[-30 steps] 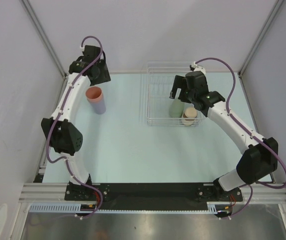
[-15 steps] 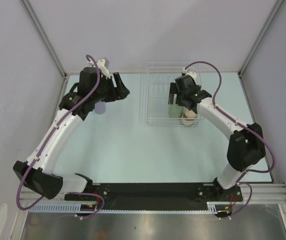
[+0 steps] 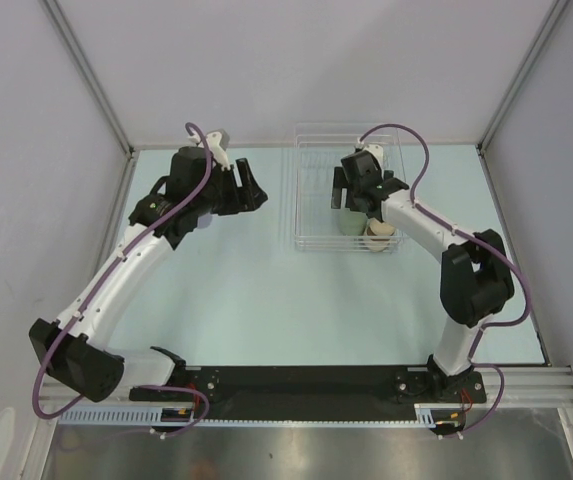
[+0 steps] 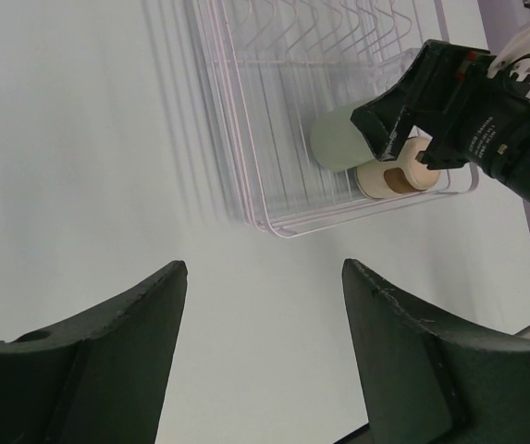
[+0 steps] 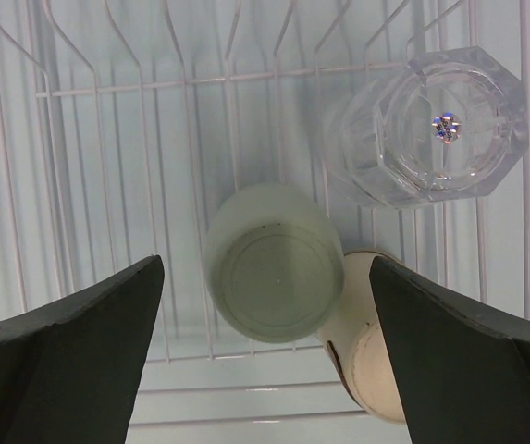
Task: Unload the cups from the dish rack
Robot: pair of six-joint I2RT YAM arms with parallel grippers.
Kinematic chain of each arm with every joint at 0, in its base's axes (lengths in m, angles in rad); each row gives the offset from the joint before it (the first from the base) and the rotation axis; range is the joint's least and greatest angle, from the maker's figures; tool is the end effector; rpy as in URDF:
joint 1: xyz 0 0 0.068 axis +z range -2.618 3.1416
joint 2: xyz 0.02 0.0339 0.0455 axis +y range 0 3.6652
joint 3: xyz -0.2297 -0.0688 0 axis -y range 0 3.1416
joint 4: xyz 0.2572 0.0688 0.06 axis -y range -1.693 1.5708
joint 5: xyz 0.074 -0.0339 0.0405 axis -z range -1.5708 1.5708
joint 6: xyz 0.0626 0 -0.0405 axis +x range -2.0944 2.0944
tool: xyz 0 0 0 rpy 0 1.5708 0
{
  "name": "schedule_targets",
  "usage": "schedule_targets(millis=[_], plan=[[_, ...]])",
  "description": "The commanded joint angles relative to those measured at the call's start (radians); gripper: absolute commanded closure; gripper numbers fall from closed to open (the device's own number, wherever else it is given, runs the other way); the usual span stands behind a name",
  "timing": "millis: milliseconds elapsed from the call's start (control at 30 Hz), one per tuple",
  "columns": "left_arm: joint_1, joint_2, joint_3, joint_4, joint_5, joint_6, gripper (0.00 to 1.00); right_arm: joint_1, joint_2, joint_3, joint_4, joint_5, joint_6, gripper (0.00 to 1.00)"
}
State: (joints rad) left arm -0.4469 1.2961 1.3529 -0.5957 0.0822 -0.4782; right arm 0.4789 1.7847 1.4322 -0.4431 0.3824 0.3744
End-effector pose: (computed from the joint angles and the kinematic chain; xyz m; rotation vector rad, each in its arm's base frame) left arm 0.2937 -0.1464 0.3391 0.0167 2.1737 -0.6300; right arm 0.3864 0.1743 0.2111 0.0611 2.2945 -0.0166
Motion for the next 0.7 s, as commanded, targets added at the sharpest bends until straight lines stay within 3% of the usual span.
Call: schedule_targets(millis=[0,100,167,333,433,467,500,667], plan=[[-0.006,-0.029,0.008,0.043,-0.001,0.012,0.27,0.000,0.038,0.054,0.031,0.036,-0.012,0.00],[-0.006,-0.020,0.003,0.043,0.005,0.007,0.27,0.000,0.055,0.060,0.024,0.024,-0.008,0.03],[-0.004,-0.012,-0.003,0.043,0.008,0.006,0.27,-0.002,0.061,0.059,0.024,0.016,-0.005,0.16],[-0.004,-0.006,-0.011,0.045,0.011,0.001,0.27,-0.002,0.055,0.047,0.026,-0.004,-0.006,0.36],[-0.004,-0.006,-0.017,0.048,0.014,0.000,0.27,-0.003,0.047,0.034,0.032,-0.013,-0.006,0.62],[-0.004,-0.009,-0.017,0.047,0.014,0.001,0.27,-0.002,0.047,0.031,0.030,-0.016,-0.006,0.87],[-0.006,-0.009,-0.017,0.048,0.011,0.001,0.27,-0.003,0.048,0.033,0.029,-0.014,-0.003,1.00],[-0.006,-0.012,-0.026,0.051,0.011,0.000,0.27,-0.002,0.032,0.020,0.027,-0.010,0.001,1.00]])
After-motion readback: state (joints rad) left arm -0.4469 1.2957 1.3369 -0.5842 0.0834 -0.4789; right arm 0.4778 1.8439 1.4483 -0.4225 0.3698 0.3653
